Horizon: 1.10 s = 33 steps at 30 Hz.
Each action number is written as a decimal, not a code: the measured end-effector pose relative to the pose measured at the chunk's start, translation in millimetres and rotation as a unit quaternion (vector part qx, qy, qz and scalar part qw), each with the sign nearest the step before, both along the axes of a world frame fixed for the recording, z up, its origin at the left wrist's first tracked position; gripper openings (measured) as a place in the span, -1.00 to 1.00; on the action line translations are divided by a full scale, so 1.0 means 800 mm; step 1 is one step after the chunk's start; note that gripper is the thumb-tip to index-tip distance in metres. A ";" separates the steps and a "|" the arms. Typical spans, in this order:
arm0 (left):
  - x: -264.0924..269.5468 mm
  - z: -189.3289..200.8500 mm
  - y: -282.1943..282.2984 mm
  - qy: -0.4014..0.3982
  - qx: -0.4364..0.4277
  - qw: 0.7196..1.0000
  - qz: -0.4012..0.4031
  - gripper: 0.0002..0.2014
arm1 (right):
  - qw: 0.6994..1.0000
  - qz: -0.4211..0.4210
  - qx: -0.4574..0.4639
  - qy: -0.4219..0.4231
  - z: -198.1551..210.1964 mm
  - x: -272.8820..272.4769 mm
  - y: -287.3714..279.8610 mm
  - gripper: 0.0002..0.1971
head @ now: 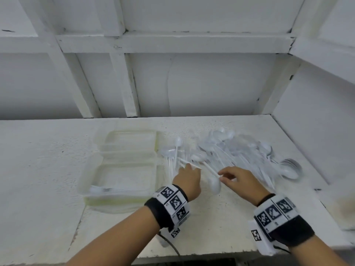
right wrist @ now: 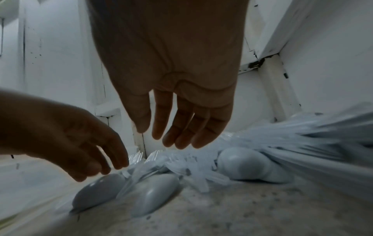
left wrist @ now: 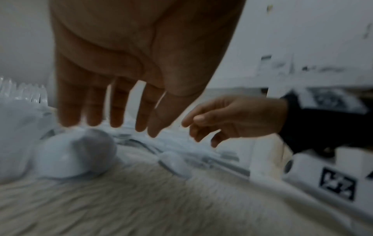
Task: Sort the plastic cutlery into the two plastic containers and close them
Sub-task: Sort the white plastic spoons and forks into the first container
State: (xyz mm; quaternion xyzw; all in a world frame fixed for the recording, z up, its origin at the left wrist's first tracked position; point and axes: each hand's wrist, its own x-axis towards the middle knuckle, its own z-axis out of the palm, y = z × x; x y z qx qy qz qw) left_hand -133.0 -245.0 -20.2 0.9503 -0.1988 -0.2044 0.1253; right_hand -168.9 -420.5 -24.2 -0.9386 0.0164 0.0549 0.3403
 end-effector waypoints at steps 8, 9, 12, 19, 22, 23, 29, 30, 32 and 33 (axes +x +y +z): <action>0.007 -0.005 -0.001 0.002 0.076 0.997 0.002 -0.54 | 0.998 0.049 -0.040 0.007 -0.006 -0.004 -0.009 -0.76; 0.007 -0.003 0.002 0.007 0.058 0.998 -0.001 -0.55 | 0.997 0.056 -0.050 0.008 -0.004 -0.002 -0.009 -0.75; 0.006 0.011 0.013 -0.008 -0.002 1.000 -0.004 -0.62 | 0.989 0.100 -0.110 0.015 -0.001 0.004 -0.007 -0.71; 0.019 0.049 0.042 -0.187 -0.086 0.978 0.042 -0.81 | 0.889 0.241 -0.381 -0.080 -0.018 0.020 0.009 -0.48; 0.027 0.056 0.054 -0.172 -0.130 0.974 0.071 -0.76 | 0.859 0.271 -0.423 -0.098 -0.026 0.031 0.007 -0.49; 0.027 0.056 0.057 -0.162 -0.153 0.972 0.081 -0.77 | 0.860 0.282 -0.414 -0.098 -0.027 0.034 0.006 -0.49; 0.027 0.049 0.063 -0.107 -0.193 0.966 0.137 -0.83 | 0.881 0.331 -0.292 -0.168 -0.018 0.030 -0.002 -0.58; 0.029 0.049 0.063 -0.100 -0.185 0.967 0.144 -0.79 | 0.888 0.333 -0.259 -0.182 -0.017 0.029 -0.002 -0.64; 0.035 0.050 0.061 -0.090 -0.174 0.969 0.152 -0.70 | 0.909 0.317 -0.175 -0.205 -0.019 0.030 -0.001 -0.78; 0.038 0.051 0.060 -0.084 -0.176 0.968 0.156 -0.66 | 0.923 0.293 -0.131 -0.214 -0.021 0.033 0.000 -0.81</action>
